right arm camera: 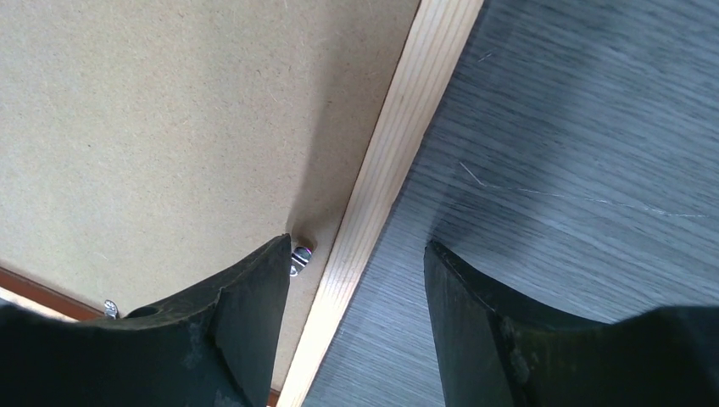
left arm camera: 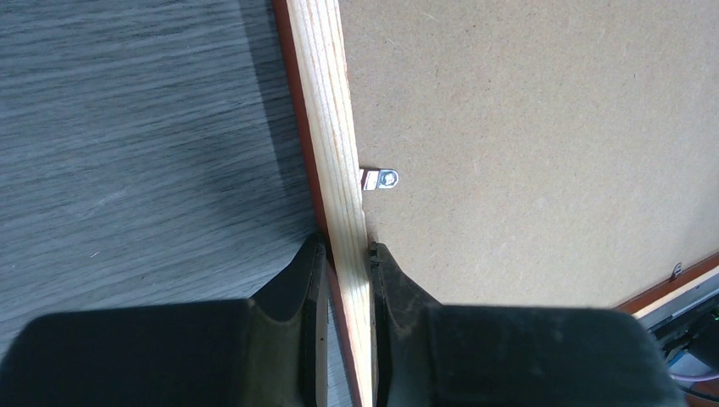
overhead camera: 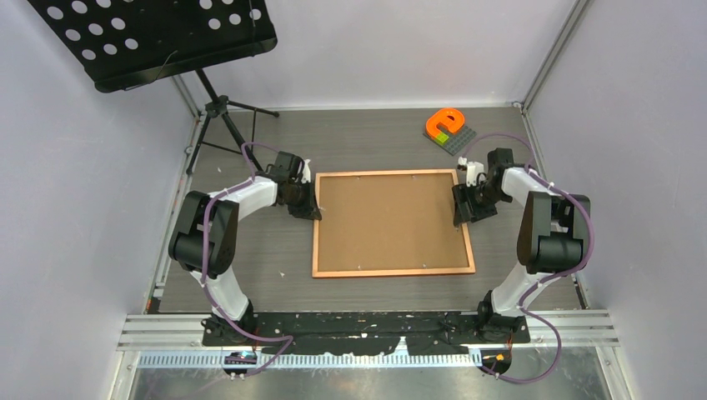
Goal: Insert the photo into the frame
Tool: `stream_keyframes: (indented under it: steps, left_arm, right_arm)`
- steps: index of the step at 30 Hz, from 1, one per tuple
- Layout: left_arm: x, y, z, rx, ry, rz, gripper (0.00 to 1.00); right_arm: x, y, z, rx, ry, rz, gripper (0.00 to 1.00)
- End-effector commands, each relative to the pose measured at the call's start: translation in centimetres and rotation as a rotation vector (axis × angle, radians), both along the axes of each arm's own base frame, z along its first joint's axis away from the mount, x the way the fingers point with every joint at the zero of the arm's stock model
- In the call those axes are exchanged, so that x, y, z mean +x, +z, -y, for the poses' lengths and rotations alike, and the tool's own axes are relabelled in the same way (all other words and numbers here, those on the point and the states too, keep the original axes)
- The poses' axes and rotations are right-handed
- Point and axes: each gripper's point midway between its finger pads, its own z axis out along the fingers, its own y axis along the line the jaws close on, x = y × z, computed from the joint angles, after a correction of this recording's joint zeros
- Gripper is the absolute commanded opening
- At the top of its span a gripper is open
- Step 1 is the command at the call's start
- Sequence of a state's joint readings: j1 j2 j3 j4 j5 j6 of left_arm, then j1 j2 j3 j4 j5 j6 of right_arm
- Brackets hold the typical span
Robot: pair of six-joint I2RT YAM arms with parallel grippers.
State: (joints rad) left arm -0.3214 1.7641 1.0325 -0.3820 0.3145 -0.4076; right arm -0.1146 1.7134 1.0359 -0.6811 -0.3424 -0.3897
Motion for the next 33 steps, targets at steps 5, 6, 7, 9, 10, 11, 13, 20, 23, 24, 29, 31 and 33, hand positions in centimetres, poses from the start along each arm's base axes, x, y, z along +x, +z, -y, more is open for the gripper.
stream_keyframes:
  steps: [5, 6, 7, 9, 10, 11, 13, 20, 23, 24, 29, 31, 33]
  left_arm:
    - [-1.5, -0.9, 0.1, 0.012, -0.048, -0.033, 0.0]
    - [-1.5, -0.9, 0.1, 0.011, -0.048, -0.033, 0.0]
    - [-1.5, -0.9, 0.0, 0.013, -0.047, -0.033, 0.0]
    - [-1.5, -0.9, 0.0, 0.012, -0.049, -0.032, 0.0]
    - [-1.5, -0.9, 0.0, 0.015, -0.048, -0.035, 0.0]
    - [-1.5, -0.9, 0.0, 0.014, -0.049, -0.034, 0.0]
    - [-1.5, -0.9, 0.0, 0.014, -0.049, -0.036, 0.0]
    - [-1.5, -0.9, 0.1, 0.013, -0.049, -0.036, 0.0]
    - [-1.5, -0.9, 0.0, 0.013, -0.049, -0.036, 0.0]
    - [-1.5, -0.8, 0.0, 0.012, -0.05, -0.035, 0.0]
    - [-1.5, -0.8, 0.0, 0.014, -0.05, -0.034, 0.0]
    - [-1.5, -0.9, 0.0, 0.015, -0.052, -0.035, 0.0]
    - [-1.5, -0.9, 0.0, 0.015, -0.052, -0.035, 0.0]
  right_arm:
    - [-1.7, -0.4, -0.7, -0.024, 0.023, -0.042, 0.65]
    - [-1.7, -0.4, -0.6, -0.031, 0.023, -0.042, 0.65]
    - [-1.7, -0.4, -0.6, -0.035, 0.025, -0.041, 0.64]
    - [-1.7, -0.3, -0.7, -0.047, 0.031, -0.035, 0.64]
    - [-1.8, -0.3, -0.6, -0.056, 0.032, -0.032, 0.63]
    - [-1.8, -0.3, -0.8, -0.061, 0.038, -0.031, 0.62]
    - [-1.8, -0.2, -0.7, -0.07, 0.039, -0.029, 0.61]
    - [-1.8, -0.3, -0.5, -0.084, 0.048, -0.03, 0.51]
    - [-1.5, 0.0, -0.4, -0.088, 0.051, -0.021, 0.48]
    - [-1.4, 0.1, -0.4, -0.089, 0.052, -0.018, 0.47]
    - [-1.0, 0.4, -0.1, -0.101, 0.063, -0.005, 0.44]
    - [-0.9, 0.5, -0.1, -0.104, 0.063, -0.002, 0.44]
    - [-0.9, 0.6, -0.1, -0.102, 0.064, -0.002, 0.43]
